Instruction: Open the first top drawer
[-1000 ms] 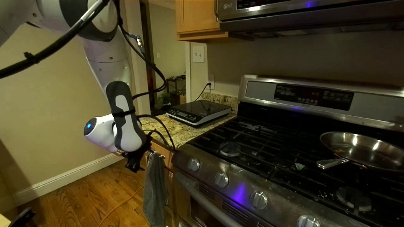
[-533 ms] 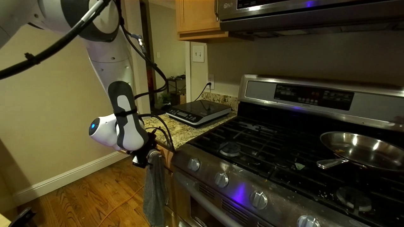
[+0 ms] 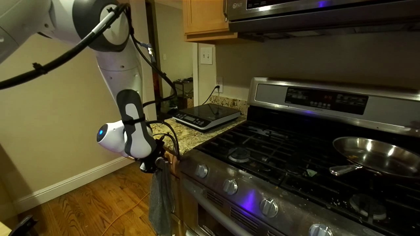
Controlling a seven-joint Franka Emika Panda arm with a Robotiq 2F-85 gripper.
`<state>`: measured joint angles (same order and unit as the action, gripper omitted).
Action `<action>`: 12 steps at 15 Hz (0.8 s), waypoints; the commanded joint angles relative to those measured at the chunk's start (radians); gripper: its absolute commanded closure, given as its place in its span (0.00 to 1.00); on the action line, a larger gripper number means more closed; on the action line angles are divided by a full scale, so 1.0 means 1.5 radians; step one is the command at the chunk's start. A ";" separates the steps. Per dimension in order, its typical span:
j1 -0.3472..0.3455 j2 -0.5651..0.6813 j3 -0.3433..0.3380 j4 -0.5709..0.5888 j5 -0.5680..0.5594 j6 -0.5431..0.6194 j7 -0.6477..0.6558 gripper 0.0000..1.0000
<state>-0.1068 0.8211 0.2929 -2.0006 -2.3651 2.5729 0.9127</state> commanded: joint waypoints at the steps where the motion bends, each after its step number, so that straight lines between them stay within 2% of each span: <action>1: -0.006 0.007 0.003 0.017 0.002 -0.005 0.013 0.54; 2: -0.006 0.008 0.004 0.019 0.001 -0.005 0.015 0.63; 3: -0.005 0.008 0.004 0.022 0.000 -0.005 0.015 0.78; 6: -0.004 0.009 0.003 0.025 -0.003 -0.006 0.017 0.97; 12: -0.004 0.015 0.003 0.022 -0.011 -0.005 0.019 0.94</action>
<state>-0.1066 0.8234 0.2949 -1.9842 -2.3654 2.5731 0.9230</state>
